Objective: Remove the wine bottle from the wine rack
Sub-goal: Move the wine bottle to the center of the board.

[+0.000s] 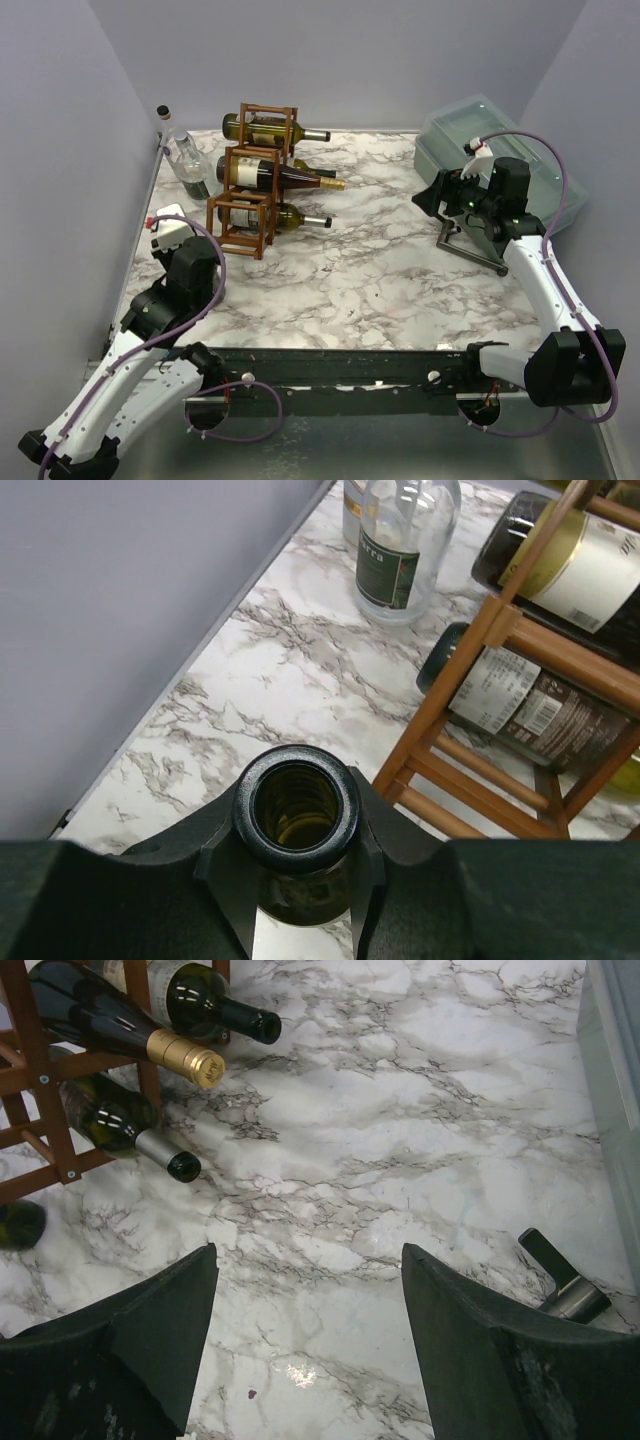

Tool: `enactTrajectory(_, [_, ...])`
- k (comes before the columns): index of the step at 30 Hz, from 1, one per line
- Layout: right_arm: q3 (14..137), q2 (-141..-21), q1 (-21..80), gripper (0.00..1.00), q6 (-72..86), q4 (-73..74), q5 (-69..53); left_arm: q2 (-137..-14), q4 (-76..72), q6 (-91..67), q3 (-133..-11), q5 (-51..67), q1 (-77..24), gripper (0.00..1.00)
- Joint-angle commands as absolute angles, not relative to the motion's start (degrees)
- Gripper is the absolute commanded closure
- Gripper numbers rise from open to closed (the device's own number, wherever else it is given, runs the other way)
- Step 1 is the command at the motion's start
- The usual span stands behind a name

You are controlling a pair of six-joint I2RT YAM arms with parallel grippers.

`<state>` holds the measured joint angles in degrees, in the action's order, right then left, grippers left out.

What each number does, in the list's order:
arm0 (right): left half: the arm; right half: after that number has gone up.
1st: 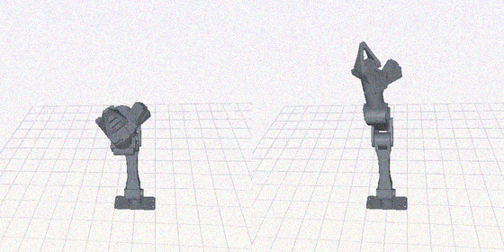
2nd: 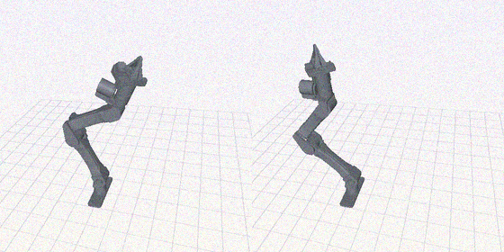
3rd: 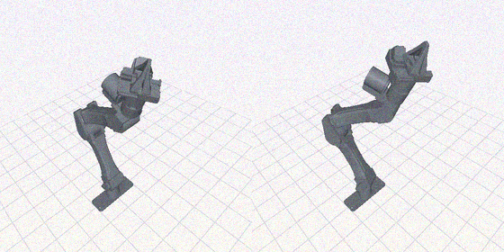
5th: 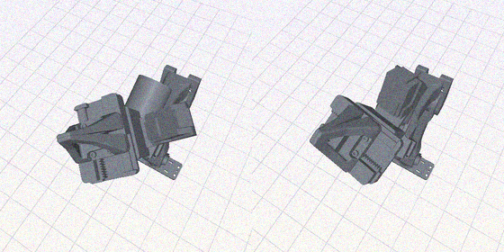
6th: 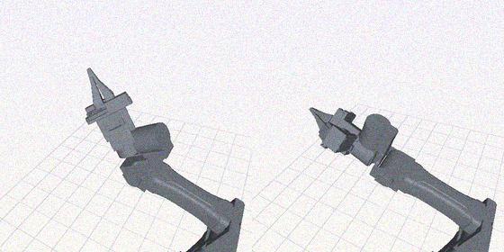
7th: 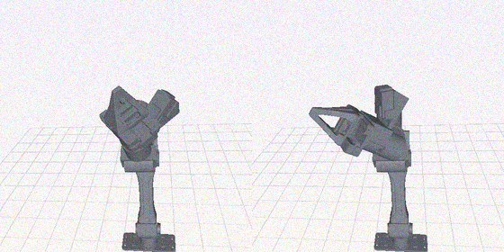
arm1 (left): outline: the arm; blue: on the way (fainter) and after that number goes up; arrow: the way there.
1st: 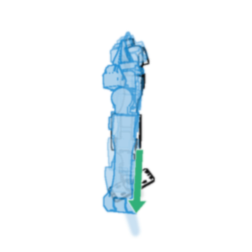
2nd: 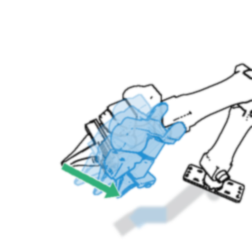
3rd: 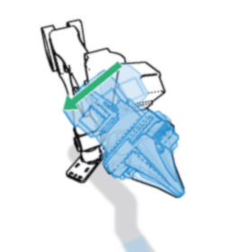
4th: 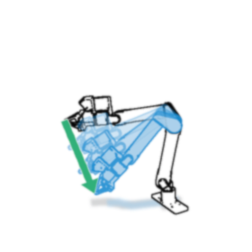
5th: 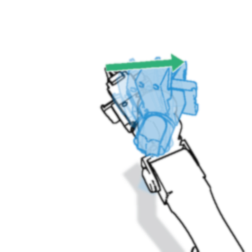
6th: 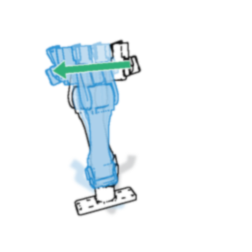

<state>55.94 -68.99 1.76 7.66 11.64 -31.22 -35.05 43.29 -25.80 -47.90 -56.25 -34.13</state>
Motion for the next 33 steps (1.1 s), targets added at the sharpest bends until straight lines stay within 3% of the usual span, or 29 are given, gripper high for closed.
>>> enactTrajectory(1, [55.27, -69.26, 1.37, 0.23, 7.32, 10.89, -32.42, -34.67, 30.85, -19.87, -48.16, -54.99, -29.66, 1.0])
enactTrajectory(13, [55.29, -69.28, 1.36, 0.23, 7.29, 11.21, -33.13, -42.88, 17.96, -13.18, -51.94, -45.49, -13.04, 1.0])
enactTrajectory(33, [56.35, -68.62, 1.34, 0.23, 0.55, 15.07, -38.74, -63.52, 4.05, -9.34, -65.19, -34.55, 2.48, 1.0])
